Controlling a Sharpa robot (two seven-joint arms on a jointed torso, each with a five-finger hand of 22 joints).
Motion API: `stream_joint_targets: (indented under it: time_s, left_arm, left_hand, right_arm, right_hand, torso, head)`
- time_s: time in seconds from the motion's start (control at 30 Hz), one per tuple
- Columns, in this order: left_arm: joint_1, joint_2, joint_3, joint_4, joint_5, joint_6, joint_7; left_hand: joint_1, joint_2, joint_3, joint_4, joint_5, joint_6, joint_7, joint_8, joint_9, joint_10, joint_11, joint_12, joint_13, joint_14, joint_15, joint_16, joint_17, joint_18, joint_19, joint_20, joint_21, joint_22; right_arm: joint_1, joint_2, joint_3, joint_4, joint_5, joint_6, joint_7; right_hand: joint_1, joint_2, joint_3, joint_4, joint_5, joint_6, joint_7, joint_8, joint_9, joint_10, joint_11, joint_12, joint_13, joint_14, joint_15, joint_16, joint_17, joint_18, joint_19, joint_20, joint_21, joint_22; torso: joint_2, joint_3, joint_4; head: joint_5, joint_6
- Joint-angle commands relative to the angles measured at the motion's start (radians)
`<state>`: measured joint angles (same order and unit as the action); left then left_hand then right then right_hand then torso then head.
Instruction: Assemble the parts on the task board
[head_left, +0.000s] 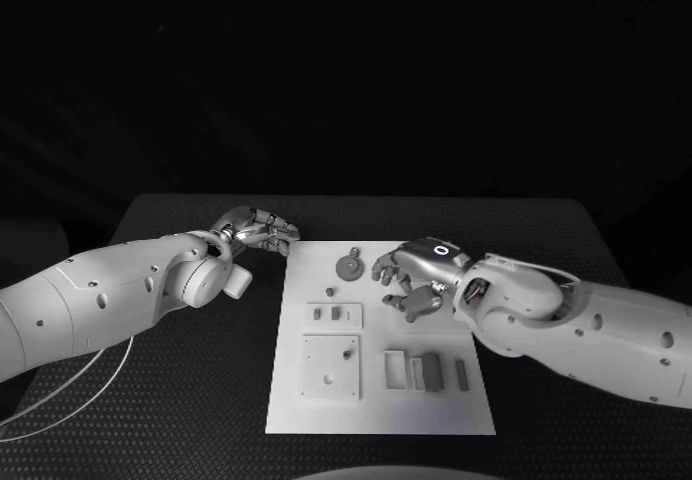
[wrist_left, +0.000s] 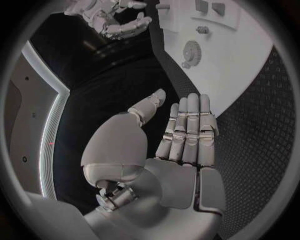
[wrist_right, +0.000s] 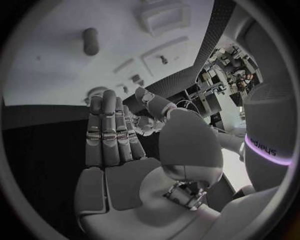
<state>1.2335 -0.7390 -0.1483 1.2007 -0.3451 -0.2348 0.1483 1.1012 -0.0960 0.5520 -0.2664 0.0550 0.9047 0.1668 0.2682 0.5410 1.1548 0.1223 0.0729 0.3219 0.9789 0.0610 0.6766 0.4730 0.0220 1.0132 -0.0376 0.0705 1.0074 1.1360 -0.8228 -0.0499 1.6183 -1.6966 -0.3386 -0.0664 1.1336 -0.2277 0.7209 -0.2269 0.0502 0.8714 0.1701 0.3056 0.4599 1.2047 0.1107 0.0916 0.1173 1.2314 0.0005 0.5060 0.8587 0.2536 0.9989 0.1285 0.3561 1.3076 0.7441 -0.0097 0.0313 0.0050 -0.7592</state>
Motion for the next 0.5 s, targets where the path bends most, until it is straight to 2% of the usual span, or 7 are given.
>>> stream_joint_targets:
  time_s: [0.03, 0.13, 0.2, 0.4, 0.5]
  left_arm:
    - [0.001, 0.006, 0.001, -0.002, 0.006, 0.002, 0.02]
    - [0.001, 0.008, 0.001, -0.004, 0.006, 0.005, 0.022]
    - [0.001, 0.011, 0.001, -0.006, 0.006, 0.006, 0.024]
    - [0.001, 0.015, 0.001, -0.01, 0.006, 0.008, 0.026]
    - [0.001, 0.013, 0.001, -0.009, 0.006, 0.008, 0.026]
  left_hand:
    - [-0.004, 0.003, -0.007, -0.001, -0.001, 0.003, -0.003, 0.007, -0.001, 0.016, -0.006, 0.008, 0.004, 0.008, -0.001, -0.008, 0.005, 0.003, 0.005, 0.0, 0.0, -0.002]
    - [-0.004, 0.003, -0.007, 0.0, -0.001, 0.004, -0.004, 0.008, -0.001, 0.018, -0.007, 0.008, 0.005, 0.009, -0.001, -0.008, 0.006, 0.003, 0.006, 0.0, 0.0, -0.002]
    - [-0.004, 0.004, -0.007, 0.0, -0.001, 0.004, -0.004, 0.008, -0.001, 0.019, -0.007, 0.008, 0.005, 0.009, -0.001, -0.009, 0.007, 0.003, 0.006, 0.0, 0.0, -0.002]
    - [-0.004, 0.004, -0.007, 0.0, -0.001, 0.004, -0.004, 0.008, -0.001, 0.019, -0.007, 0.008, 0.005, 0.009, -0.001, -0.009, 0.007, 0.003, 0.006, -0.001, 0.0, -0.002]
    - [-0.004, 0.004, -0.007, 0.0, -0.001, 0.004, -0.004, 0.008, -0.001, 0.019, -0.007, 0.008, 0.005, 0.009, -0.001, -0.009, 0.008, 0.003, 0.007, -0.001, 0.0, -0.003]
  right_arm:
    - [0.029, -0.027, 0.005, -0.028, 0.107, 0.033, 0.037]
    - [0.044, -0.048, 0.006, -0.049, 0.114, 0.063, 0.034]
    - [0.044, -0.055, 0.006, -0.058, 0.117, 0.078, 0.03]
    - [0.043, -0.072, 0.005, -0.079, 0.092, 0.121, 0.019]
    - [0.037, -0.085, -0.002, -0.074, 0.075, 0.137, 0.017]
  right_hand:
    - [0.005, -0.008, -0.005, -0.005, 0.0, 0.011, -0.001, 0.006, 0.002, 0.009, -0.001, 0.005, 0.002, 0.001, 0.001, 0.001, 0.001, 0.008, 0.0, 0.002, 0.002, 0.023]
    - [0.003, -0.011, -0.007, -0.006, 0.0, 0.011, -0.001, 0.006, 0.002, 0.009, 0.0, 0.005, 0.003, 0.0, 0.002, 0.0, 0.002, 0.008, -0.001, 0.002, 0.002, 0.023]
    - [-0.001, -0.016, -0.01, -0.004, 0.0, 0.009, 0.0, 0.005, 0.001, 0.007, 0.001, 0.004, 0.003, -0.003, 0.003, -0.002, 0.002, 0.007, -0.004, 0.003, 0.001, 0.023]
    - [-0.009, -0.026, -0.012, 0.005, 0.0, 0.002, 0.0, 0.002, -0.002, -0.002, 0.006, -0.002, 0.003, -0.013, 0.008, -0.007, 0.003, 0.007, -0.013, 0.006, -0.001, 0.023]
    - [-0.015, -0.036, -0.013, 0.014, 0.0, -0.001, 0.001, 0.001, -0.003, -0.008, 0.009, -0.006, 0.003, -0.018, 0.01, -0.009, 0.004, 0.006, -0.018, 0.008, -0.002, 0.023]
  torso:
    - [-0.001, 0.0002, -0.0003]
    - [-0.002, -0.0014, 0.0002]
    - [-0.002, -0.0017, -0.0005]
    - [0.001, 0.0008, 0.0005]
    - [0.001, 0.0001, 0.0005]
  head:
    - [-0.006, 0.011]
    - [-0.009, 0.013]
    - [-0.009, 0.015]
    - [-0.015, 0.021]
    - [-0.018, 0.02]
